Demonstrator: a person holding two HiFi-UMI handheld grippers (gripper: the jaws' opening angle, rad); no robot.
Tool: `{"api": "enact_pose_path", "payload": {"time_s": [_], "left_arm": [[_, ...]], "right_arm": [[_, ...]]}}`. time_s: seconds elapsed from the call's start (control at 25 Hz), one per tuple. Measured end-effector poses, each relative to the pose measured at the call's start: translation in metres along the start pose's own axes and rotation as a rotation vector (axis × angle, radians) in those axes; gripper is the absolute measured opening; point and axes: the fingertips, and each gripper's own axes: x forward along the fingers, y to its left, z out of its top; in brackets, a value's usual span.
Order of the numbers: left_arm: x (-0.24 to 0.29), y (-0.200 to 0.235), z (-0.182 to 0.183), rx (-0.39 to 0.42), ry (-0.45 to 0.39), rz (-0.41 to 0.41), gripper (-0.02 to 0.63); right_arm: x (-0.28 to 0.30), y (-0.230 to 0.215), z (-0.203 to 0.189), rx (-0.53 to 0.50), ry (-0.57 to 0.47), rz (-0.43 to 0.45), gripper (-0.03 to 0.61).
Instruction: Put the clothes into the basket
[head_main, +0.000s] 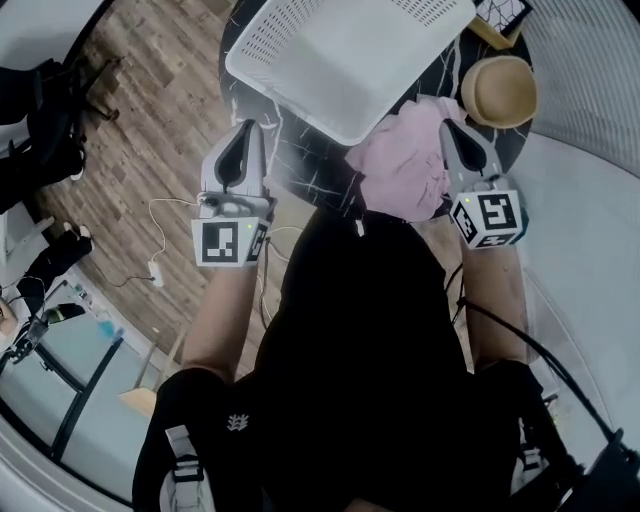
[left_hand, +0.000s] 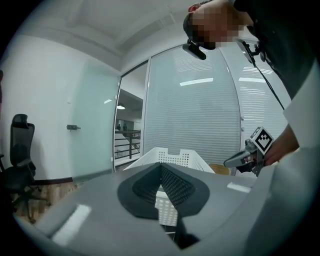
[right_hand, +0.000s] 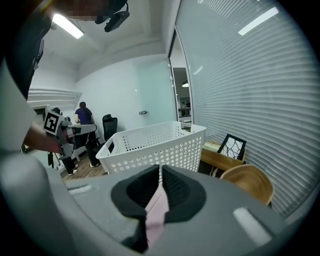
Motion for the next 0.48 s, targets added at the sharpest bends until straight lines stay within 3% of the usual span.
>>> {"api": "enact_pose_path", "payload": {"time_s": [0.28, 0.48], "left_arm": [[0.011, -0.007, -0.036, -0.012, 0.038, -0.036, 0.008], [0.019, -0.013, -0.044, -0.015, 0.043, -0.036, 0.008]], "right_arm": [[0.016, -0.003, -0.029, -0.014, 0.082, 0.004, 0.23], [0.027, -0.008, -0.052, 0.012, 0.13, -0.005, 0.339]]}}
